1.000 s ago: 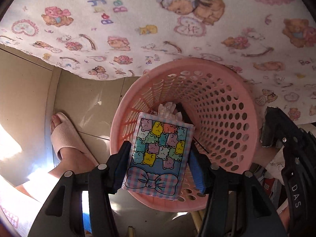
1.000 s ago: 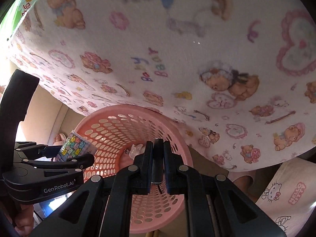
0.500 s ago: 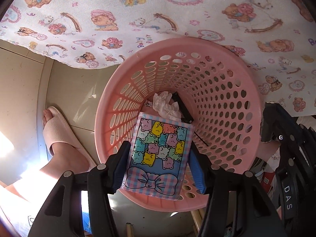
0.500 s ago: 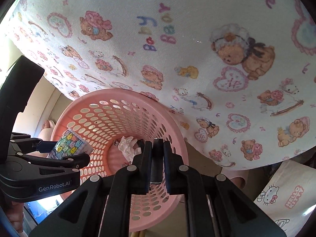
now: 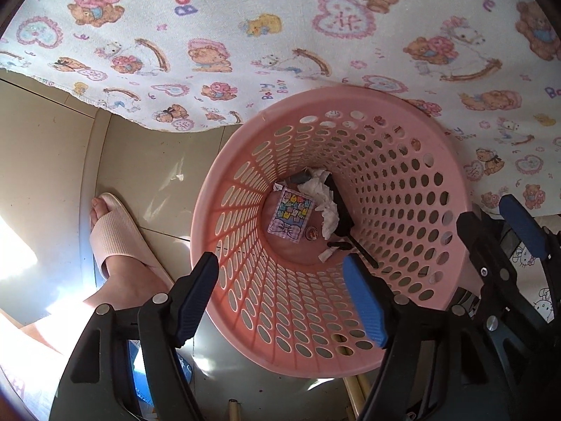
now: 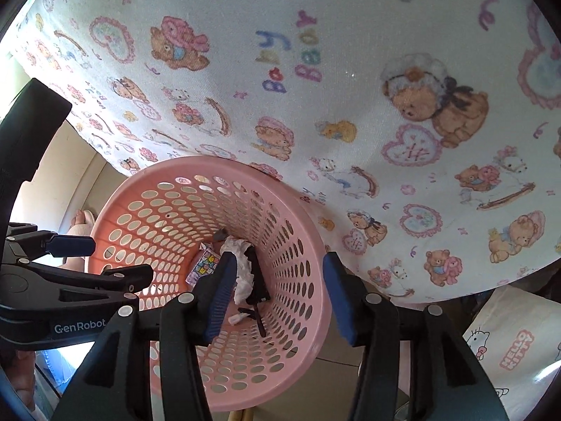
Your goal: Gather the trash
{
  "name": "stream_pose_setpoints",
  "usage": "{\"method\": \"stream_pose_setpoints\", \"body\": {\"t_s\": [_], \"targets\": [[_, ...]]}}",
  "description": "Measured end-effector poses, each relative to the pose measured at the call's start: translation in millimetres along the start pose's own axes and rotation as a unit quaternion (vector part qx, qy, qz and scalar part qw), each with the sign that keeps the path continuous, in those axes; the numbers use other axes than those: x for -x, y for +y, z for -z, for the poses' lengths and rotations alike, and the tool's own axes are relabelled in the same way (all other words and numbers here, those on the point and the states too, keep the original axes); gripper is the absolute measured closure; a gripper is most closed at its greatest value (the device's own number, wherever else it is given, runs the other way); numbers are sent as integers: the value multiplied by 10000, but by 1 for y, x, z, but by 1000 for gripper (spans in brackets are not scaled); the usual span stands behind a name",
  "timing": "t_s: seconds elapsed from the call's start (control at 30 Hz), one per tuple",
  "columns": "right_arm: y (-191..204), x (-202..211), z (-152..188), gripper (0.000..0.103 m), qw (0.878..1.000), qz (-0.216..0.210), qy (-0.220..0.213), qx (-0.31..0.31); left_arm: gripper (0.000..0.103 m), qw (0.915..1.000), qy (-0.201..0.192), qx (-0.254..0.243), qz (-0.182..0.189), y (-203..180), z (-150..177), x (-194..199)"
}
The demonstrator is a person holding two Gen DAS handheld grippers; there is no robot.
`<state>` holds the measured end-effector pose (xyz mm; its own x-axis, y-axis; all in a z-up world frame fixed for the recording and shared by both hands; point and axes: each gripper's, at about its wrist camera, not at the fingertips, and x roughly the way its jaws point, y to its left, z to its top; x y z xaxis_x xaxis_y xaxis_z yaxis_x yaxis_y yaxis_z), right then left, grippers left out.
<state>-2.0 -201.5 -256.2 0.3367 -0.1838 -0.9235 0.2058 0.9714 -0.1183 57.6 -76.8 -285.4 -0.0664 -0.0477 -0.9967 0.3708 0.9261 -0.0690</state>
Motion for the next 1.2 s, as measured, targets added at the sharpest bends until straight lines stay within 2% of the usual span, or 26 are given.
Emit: {"method": "stream_pose_setpoints", "body": {"t_s": [0.2,0.37,0.57,0.63,0.9,1.07,1.2], "targets": [[-4,18,-10,48,9998,85,-119,-137,32,9983,-545,48,-219,4,-4,36],[-17,45,-21,44,9986,6,-315,-434,32,9880,-1416,78,-613,10,-7,82],[-22,83,-32,41,9973,-78,-573,-460,33,9671,-2385,-135,-878,7,0,140],[-24,100,-34,35,9958,-116,-774,-468,33,9603,-2640,-153,-886,7,3,156],[-40,171,-45,35,9869,-161,-1582,-283,32,9279,-3616,-64,-911,10,22,229],[-47,213,-53,33,9800,-213,-1975,-150,23,9050,-4148,14,-946,14,38,272],[-58,241,-53,28,9745,-262,-2225,-136,21,9003,-4283,86,-770,16,52,286]]}}
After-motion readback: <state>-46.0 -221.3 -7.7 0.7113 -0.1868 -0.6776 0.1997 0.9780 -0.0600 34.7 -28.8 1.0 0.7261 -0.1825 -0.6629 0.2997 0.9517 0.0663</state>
